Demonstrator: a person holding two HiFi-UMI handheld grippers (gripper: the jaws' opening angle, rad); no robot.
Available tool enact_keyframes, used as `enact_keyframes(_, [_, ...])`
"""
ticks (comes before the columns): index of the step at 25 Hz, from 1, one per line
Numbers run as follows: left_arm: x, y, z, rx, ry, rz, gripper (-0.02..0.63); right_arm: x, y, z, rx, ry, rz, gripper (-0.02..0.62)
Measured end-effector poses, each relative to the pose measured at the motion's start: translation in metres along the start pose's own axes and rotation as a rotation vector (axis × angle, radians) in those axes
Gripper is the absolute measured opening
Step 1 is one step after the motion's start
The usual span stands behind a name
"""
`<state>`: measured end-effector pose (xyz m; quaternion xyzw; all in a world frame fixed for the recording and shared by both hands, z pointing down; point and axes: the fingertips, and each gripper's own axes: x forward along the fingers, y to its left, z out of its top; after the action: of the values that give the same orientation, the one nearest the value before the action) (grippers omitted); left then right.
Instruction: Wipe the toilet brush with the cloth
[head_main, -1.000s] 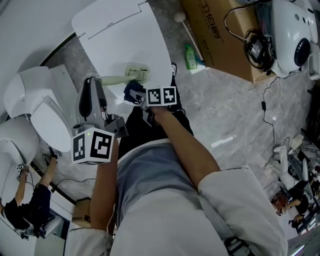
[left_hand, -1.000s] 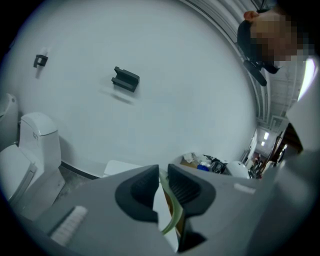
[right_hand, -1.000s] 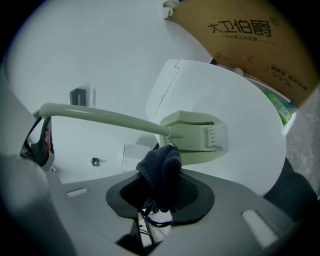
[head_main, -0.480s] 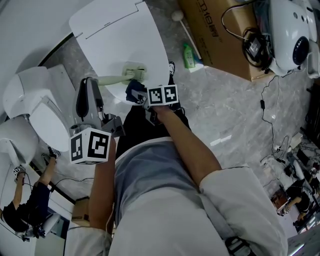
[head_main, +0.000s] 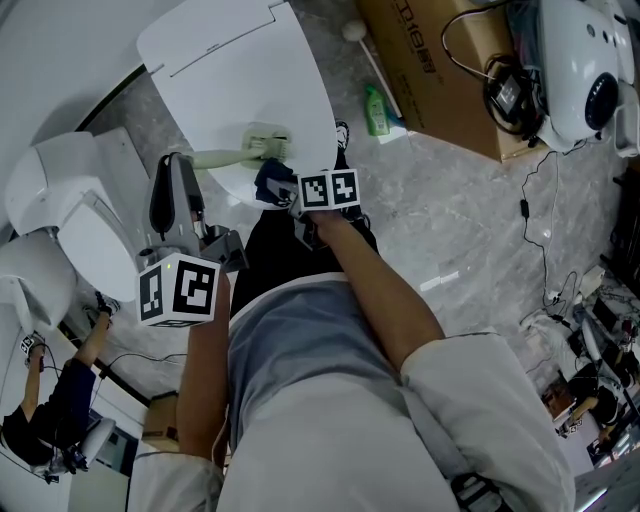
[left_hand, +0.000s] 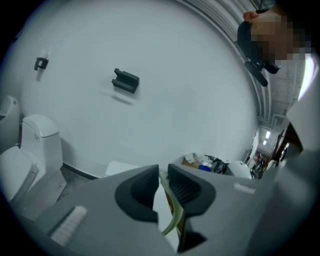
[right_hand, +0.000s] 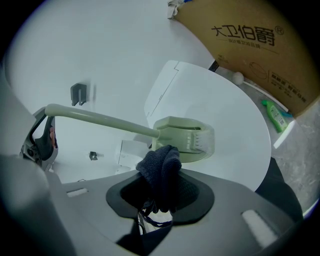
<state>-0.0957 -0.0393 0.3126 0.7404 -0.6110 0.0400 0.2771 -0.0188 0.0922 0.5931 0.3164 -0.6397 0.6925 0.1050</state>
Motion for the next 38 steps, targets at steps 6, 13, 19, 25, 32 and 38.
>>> enact_keyframes(6, [-0.001,0.001,-0.001,0.002,-0.001,0.004,0.000,-0.002,-0.009,0.001,0.005,-0.002,-0.037,0.100])
enact_keyframes(13, [-0.001,-0.002,-0.001,0.005,0.008,0.014,0.000,-0.001,-0.017,0.000,0.003,0.013,-0.074,0.100])
enact_keyframes(19, [0.000,0.000,-0.002,0.007,0.005,0.015,0.000,0.004,-0.024,-0.001,-0.017,0.027,-0.111,0.100])
enact_keyframes(25, [0.000,-0.001,-0.003,0.013,0.020,0.024,0.000,0.008,-0.032,0.001,-0.040,0.043,-0.126,0.100])
enact_keyframes(32, [-0.001,-0.003,-0.005,0.021,0.026,0.030,0.000,0.012,-0.050,0.000,-0.037,0.063,-0.169,0.100])
enact_keyframes(38, [-0.002,0.000,-0.006,0.013,0.025,0.037,0.000,0.016,-0.063,-0.001,-0.043,0.087,-0.209,0.100])
